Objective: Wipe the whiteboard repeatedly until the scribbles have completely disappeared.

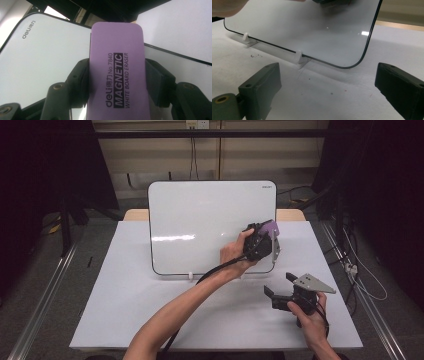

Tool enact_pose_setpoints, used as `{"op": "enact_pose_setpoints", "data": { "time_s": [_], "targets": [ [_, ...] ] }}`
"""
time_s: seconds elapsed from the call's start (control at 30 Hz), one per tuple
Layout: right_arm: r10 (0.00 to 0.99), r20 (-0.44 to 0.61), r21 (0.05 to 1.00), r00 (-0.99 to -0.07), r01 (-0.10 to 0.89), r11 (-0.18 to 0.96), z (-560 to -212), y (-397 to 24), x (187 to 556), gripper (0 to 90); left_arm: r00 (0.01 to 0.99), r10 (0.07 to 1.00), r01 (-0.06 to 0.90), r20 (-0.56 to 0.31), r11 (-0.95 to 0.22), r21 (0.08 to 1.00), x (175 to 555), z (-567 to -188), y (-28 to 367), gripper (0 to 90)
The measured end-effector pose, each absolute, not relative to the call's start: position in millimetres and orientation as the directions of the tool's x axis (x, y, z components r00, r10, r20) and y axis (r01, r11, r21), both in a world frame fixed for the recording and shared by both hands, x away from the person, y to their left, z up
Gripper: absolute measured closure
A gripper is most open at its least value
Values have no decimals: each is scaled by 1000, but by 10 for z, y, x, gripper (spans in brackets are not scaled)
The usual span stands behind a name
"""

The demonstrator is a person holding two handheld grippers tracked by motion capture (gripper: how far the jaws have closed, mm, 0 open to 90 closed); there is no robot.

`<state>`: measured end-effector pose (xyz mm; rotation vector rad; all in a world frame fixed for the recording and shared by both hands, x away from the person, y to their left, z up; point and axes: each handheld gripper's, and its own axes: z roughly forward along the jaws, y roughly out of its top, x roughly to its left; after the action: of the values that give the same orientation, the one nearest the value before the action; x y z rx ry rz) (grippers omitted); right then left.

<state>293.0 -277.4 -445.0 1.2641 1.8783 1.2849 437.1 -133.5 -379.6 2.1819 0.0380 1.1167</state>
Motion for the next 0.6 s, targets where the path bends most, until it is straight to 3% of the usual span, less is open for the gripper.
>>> {"op": "enact_pose_setpoints", "data": {
  "time_s": [0.33,0.6],
  "targets": [
    [905,83,914,-417,395,98,-4446,-2795,2925,65,590,440,-197,677,-735,649,4738,-3403,-1239,414],
    [909,80,916,-409,391,96,-4435,-2824,2912,65,594,341,-271,728,-768,581,4408,-3779,-1255,414]
  ]
}}
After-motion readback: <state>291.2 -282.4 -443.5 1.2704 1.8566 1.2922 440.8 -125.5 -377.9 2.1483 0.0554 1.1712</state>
